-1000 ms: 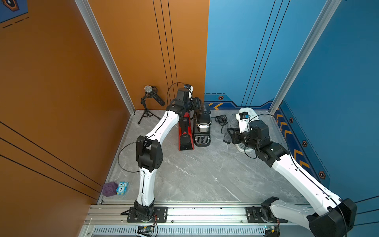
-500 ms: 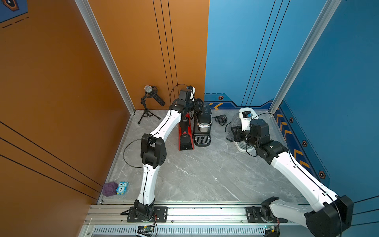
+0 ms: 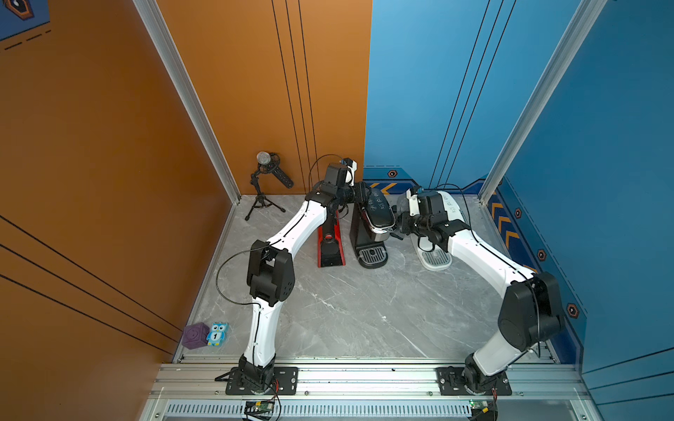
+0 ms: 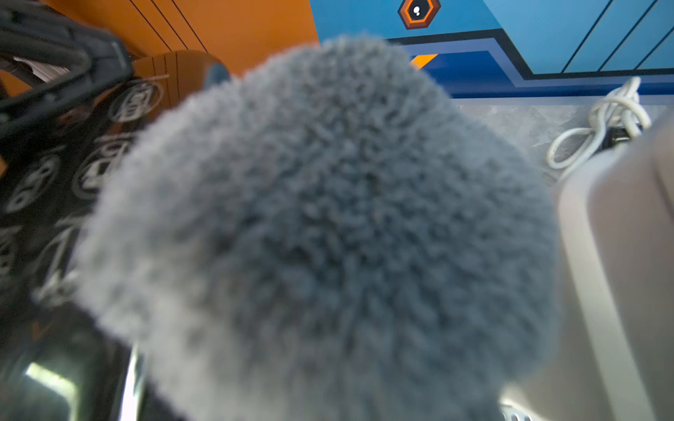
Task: Wipe the surface of a coffee machine
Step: Move the coffee machine to the center of the board.
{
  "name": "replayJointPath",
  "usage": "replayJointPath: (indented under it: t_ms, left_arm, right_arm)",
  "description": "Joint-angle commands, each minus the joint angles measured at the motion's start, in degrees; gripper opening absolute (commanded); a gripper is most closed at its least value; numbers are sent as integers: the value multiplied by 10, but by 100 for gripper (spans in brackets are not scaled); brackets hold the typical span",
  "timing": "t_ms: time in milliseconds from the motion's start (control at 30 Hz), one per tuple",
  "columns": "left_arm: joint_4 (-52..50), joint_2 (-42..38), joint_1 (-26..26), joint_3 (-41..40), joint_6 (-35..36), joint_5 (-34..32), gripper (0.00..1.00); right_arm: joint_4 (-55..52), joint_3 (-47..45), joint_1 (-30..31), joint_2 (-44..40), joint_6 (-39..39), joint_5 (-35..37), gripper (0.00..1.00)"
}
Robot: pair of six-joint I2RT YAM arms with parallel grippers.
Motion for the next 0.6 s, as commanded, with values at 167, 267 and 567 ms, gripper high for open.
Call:
replayJointPath:
  t_ms: [167, 267, 567]
  left_arm:
    - [-77, 6, -53, -48, 7, 53, 53]
    - [-78, 7, -69, -54, 7, 53, 52]
    - [-78, -45, -99, -104, 0, 36, 53]
  right_arm:
    - [-30, 84, 27, 37, -82, -59, 22]
    - [-25, 65, 44, 13, -79, -52, 21]
    - [-26, -19, 49, -64, -50, -33, 21]
